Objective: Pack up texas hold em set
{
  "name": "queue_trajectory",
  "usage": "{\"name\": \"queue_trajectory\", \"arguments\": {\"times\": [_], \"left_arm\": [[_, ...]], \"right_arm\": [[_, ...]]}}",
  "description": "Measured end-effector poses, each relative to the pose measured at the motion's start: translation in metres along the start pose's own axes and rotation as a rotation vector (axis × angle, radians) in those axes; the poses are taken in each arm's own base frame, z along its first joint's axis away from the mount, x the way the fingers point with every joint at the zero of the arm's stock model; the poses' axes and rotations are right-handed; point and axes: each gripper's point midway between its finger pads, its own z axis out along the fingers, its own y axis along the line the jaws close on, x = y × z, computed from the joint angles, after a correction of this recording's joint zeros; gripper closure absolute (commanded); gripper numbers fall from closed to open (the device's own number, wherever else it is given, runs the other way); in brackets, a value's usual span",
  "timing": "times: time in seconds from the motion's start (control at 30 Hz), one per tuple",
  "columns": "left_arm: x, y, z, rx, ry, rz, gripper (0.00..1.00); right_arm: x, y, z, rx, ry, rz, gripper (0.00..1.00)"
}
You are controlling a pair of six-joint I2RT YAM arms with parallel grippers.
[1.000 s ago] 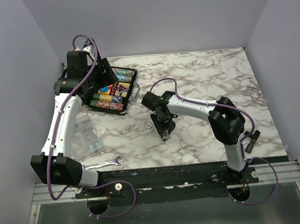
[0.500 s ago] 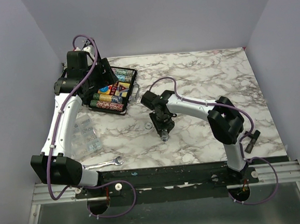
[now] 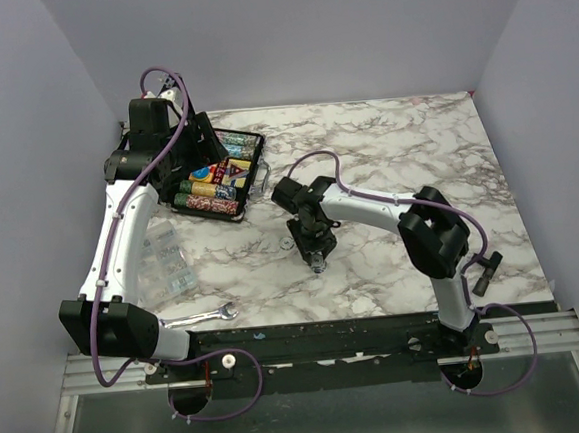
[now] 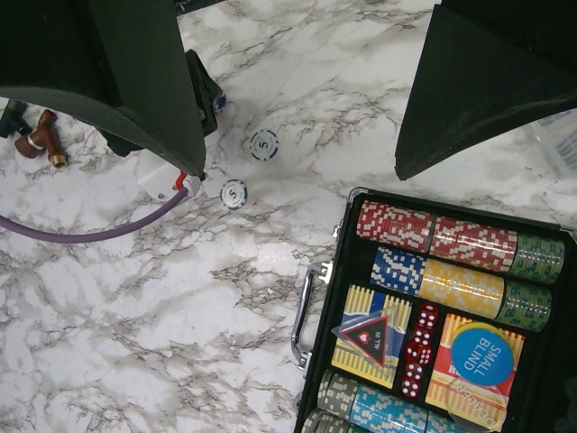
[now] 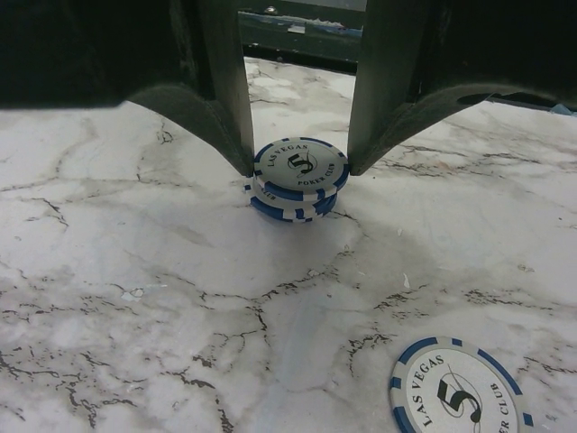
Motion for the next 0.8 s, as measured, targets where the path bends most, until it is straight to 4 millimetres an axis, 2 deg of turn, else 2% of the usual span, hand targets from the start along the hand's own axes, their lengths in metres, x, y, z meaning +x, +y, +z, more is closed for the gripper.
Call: {"name": "queue_trajectory", "arguments": {"times": [0.27,0.6,0.67,0.8], "left_arm": [[0.000,0.000,0.000,0.000,0.000,0.000,0.14],[0.000,0.000,0.000,0.000,0.000,0.000,0.14],[0.000,0.000,0.000,0.000,0.000,0.000,0.14],[0.000,0.000,0.000,0.000,0.000,0.000,0.14]], "right_arm": [[0.001,0.000,0.003,0.002,0.007,-0.001,0.49],[0.002,0.002,0.004,0.004,0.008,-0.005,0.37],[-0.003,0.003,0.001,0.003,-0.004,-0.005,0.36],[-0.029,0.012,-0.005,-0.019,-0.063,0.002,0.36]]}}
